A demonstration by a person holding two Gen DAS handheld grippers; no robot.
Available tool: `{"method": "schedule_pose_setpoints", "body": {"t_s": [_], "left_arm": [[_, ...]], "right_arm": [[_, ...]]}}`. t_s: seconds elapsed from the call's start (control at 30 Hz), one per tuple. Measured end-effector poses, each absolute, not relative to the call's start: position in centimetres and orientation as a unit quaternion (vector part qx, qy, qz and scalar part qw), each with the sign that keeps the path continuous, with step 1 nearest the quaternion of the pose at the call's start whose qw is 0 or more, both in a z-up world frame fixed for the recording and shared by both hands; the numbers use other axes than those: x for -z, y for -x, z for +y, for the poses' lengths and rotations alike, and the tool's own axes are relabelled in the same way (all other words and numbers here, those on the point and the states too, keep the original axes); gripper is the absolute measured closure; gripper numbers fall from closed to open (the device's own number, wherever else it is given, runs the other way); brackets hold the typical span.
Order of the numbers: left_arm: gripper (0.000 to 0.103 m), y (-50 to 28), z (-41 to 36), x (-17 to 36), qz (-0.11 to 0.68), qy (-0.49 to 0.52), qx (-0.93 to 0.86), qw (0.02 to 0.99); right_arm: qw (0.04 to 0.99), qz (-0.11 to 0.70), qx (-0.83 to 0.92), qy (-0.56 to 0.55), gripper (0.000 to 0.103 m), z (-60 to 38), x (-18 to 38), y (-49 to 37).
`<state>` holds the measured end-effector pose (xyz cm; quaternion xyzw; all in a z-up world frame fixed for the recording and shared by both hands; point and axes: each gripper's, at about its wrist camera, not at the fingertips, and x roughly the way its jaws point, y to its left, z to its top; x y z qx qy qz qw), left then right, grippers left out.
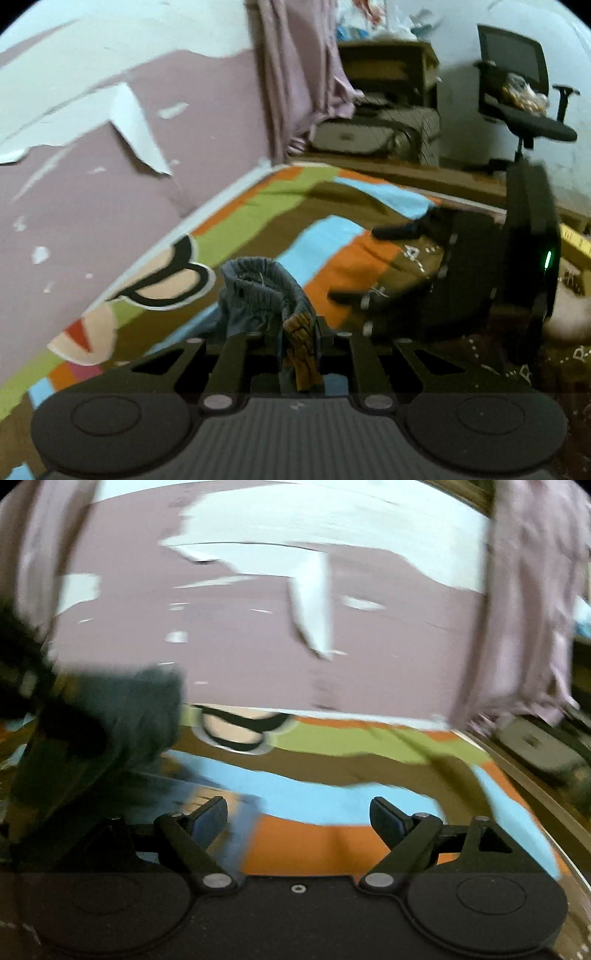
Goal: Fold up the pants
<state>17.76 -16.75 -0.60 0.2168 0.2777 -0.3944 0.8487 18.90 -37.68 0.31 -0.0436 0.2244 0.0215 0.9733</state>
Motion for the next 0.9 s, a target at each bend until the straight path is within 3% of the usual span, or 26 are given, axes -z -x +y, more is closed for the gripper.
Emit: {"method": "schedule_pose_setpoints", "body": {"t_s": [0.27,0.37,0.43,0.5,0.57,0.67,0.73,0.77,0.87,0.9], "left_arm": [[0.083,-17.3,-19.6,5.2,0.306,-0.253,0.419,0.817],[0.072,-17.0,-20.0,6.4,0.302,-0.268,0.431,0.807],[0.051,-16.3,-19.4,6.1,0.296,-0.257,0.444,0.806],[0.041,-15.5,-18.7,5.6,0.28,-0.25,0.453,0.809],[0.039,-14.9,-17.6,5.2,0.271,-0.243,0.46,0.81],[0.038,-14.8,-16.7,5.6,0.286,-0.235,0.465,0.804],[0.038,-15.1,-16.4,6.2,0.307,-0.23,0.464,0.799],[0.038,-15.2,-16.1,6.7,0.318,-0.225,0.47,0.792],[0.038,-15.6,-15.5,8.0,0.346,-0.221,0.476,0.778],[0.038,-15.6,-15.0,8.2,0.348,-0.219,0.474,0.779]], "right_arm": [[0.968,0.241,-0.056,-0.028,0.018,-40.9,0.6,-17.9],[0.96,0.248,-0.096,-0.085,0.017,-41.1,0.6,-18.4],[0.952,0.254,-0.118,-0.127,0.017,-41.2,0.5,-19.0],[0.942,0.26,-0.135,-0.164,0.017,-41.2,0.4,-19.7],[0.933,0.269,-0.148,-0.188,0.018,-40.9,0.4,-20.3],[0.923,0.286,-0.154,-0.205,0.03,-40.2,0.6,-21.4],[0.921,0.298,-0.15,-0.203,0.062,-39.9,1.0,-21.7],[0.919,0.304,-0.149,-0.2,0.067,-39.7,1.2,-21.7],[0.922,0.325,-0.122,-0.173,0.068,-39.5,1.9,-21.2],[0.925,0.33,-0.107,-0.154,0.059,-39.5,2.1,-20.9]]}}
